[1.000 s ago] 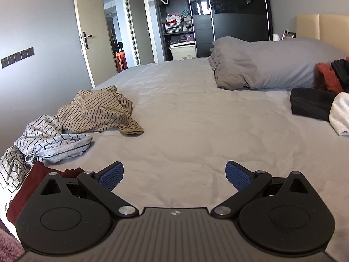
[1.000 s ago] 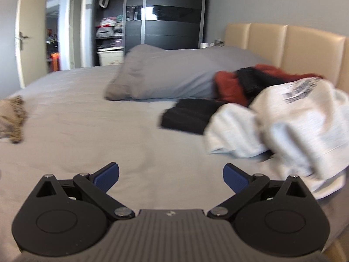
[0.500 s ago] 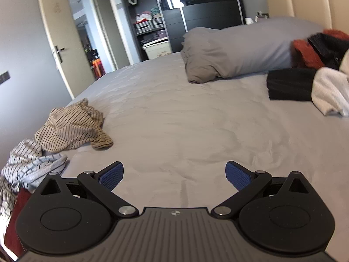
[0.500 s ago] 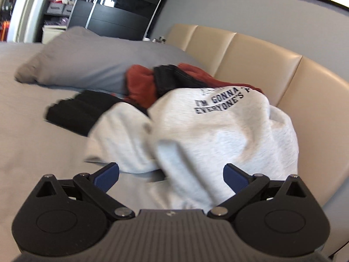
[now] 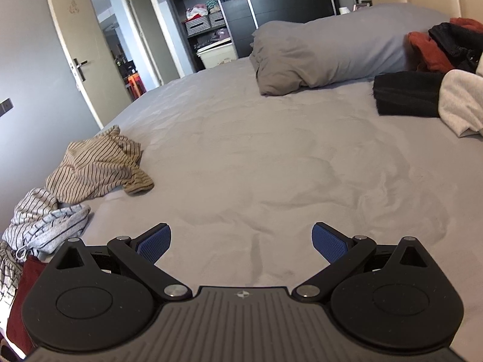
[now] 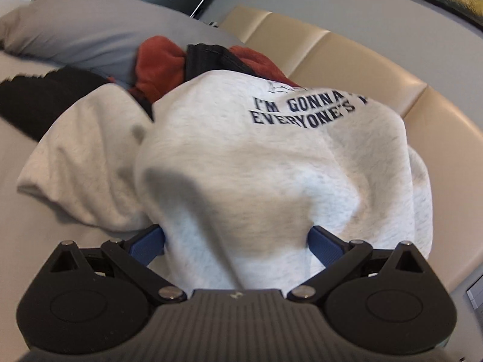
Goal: Fold clothes
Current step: 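Reach the right tool to the grey sweatshirt and grasp its hem, then pull the grey sweatshirt onto the bed with the right tool while the left tool grasps its other hem edge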
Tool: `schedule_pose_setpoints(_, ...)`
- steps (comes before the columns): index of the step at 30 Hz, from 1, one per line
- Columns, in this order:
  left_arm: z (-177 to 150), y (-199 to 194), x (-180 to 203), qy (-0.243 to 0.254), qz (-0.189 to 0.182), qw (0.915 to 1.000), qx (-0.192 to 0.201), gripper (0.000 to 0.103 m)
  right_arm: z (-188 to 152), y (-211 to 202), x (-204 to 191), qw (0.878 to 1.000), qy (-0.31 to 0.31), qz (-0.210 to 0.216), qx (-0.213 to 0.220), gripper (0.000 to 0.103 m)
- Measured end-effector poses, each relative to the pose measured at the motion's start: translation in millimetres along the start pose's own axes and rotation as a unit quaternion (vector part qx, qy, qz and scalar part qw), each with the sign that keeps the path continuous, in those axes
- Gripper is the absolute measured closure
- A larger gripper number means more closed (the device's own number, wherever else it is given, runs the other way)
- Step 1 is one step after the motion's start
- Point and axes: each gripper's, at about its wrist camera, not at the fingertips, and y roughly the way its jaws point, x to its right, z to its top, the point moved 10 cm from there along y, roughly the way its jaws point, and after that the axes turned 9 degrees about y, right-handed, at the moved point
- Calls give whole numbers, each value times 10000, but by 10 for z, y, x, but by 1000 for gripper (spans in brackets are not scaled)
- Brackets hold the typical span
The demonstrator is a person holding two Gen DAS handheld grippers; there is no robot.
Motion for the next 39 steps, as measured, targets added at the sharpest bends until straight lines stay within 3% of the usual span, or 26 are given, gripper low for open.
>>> schedule_pose_setpoints(1, -17, 17, -15, -25, 8, 10000, -36, 1, 18, 16, 32, 10000, 63, 39, -5, 15)
schedule_pose_setpoints(4, -48, 50, -51, -88, 27, 9999, -104, 1, 72, 46, 117, 9998, 147, 73, -133, 71)
schedule_pose_setpoints(5, -51, 52, -57, -86, 30, 9999, -107, 1, 93, 35, 143, 9995, 231, 136, -141, 84)
schedule_pose_setpoints(7, -54, 46, -61, -67, 25, 9999, -95, 1, 137, -33, 184, 9986, 406, 318, -93, 94)
schedule_pose_setpoints(12, -57, 13, -111, -183, -2, 9998, -63, 1, 281, -418, 199, 9966, 415, 693, 152, 96)
schedule_pose_setpoints(17, -21, -75, -147, -291, -69, 9995, 54, 1, 395, -1058, -108, 9880, 288, 1488, 309, 96)
schedule_pose_setpoints(25, 53, -287, -319, -433, -78, 9985, 311, 3, 482, -2224, -982, 9542, 311, 2931, 510, 96)
schedule_pose_setpoints(29, 39, -362, -488, -582, -9, 9977, 360, 3, 574, -2970, -1456, 9229, 304, 3777, 681, 96)
schedule_pose_setpoints(35, 5, -461, -888, -811, 348, 9951, 453, 3, 498, -4174, -2133, 8524, 156, 5185, 663, 96)
schedule_pose_setpoints(39, -33, -538, -1169, -830, 626, 9934, 495, 3, 331, -4736, -2414, 8167, -6, 5752, 468, 96)
